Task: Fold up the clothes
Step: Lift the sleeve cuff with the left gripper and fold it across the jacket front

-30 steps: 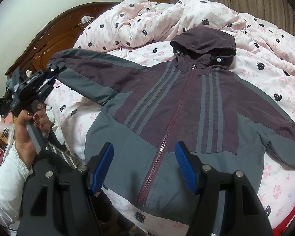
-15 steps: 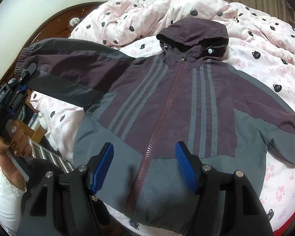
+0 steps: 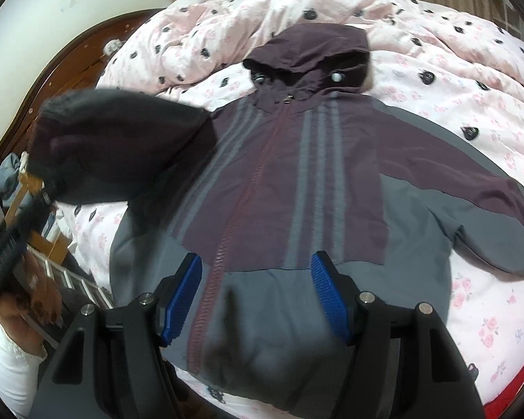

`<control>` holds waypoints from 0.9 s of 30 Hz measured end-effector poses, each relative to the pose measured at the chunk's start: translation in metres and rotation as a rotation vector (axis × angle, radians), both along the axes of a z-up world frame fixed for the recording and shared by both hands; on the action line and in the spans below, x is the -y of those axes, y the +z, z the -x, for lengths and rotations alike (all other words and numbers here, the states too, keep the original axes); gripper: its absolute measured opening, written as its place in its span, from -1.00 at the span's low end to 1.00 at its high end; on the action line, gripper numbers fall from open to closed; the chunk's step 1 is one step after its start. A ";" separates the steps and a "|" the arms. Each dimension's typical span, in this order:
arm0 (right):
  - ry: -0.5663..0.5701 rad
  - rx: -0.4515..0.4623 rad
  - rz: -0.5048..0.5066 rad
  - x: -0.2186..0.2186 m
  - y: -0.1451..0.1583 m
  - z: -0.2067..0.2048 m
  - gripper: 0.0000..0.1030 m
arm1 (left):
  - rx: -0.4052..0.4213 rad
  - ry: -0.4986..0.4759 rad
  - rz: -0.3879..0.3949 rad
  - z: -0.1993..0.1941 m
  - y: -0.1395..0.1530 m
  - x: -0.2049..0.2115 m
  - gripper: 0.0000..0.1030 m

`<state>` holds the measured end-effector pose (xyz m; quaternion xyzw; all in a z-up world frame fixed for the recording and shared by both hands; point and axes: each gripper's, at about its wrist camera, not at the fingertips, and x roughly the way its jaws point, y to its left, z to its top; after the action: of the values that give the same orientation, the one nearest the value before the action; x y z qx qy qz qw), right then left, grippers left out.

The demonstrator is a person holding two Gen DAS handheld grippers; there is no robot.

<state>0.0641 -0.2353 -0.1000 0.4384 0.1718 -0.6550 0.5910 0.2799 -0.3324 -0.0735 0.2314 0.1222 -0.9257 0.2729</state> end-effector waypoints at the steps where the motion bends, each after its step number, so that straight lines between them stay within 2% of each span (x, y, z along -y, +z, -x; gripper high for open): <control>1: -0.007 0.002 0.001 -0.001 0.000 0.003 0.29 | 0.031 -0.010 0.001 0.006 -0.004 -0.003 -0.83; 4: -0.016 0.002 0.002 -0.004 0.000 0.007 0.29 | 0.106 -0.037 -0.003 0.020 -0.017 -0.011 -0.83; 12: -0.025 0.012 0.001 -0.007 -0.005 0.012 0.29 | 0.196 -0.074 0.001 0.035 -0.033 -0.019 -0.83; 21: -0.036 0.020 0.000 -0.009 -0.008 0.015 0.29 | 0.234 -0.078 0.016 0.044 -0.043 -0.028 -0.83; 27: -0.050 0.023 0.003 -0.011 -0.008 0.019 0.29 | 0.226 -0.078 0.006 0.052 -0.048 -0.030 -0.83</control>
<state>0.0447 -0.2243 -0.1078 0.4493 0.1532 -0.6646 0.5770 0.2284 -0.3024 -0.1218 0.3380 0.0789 -0.9041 0.2494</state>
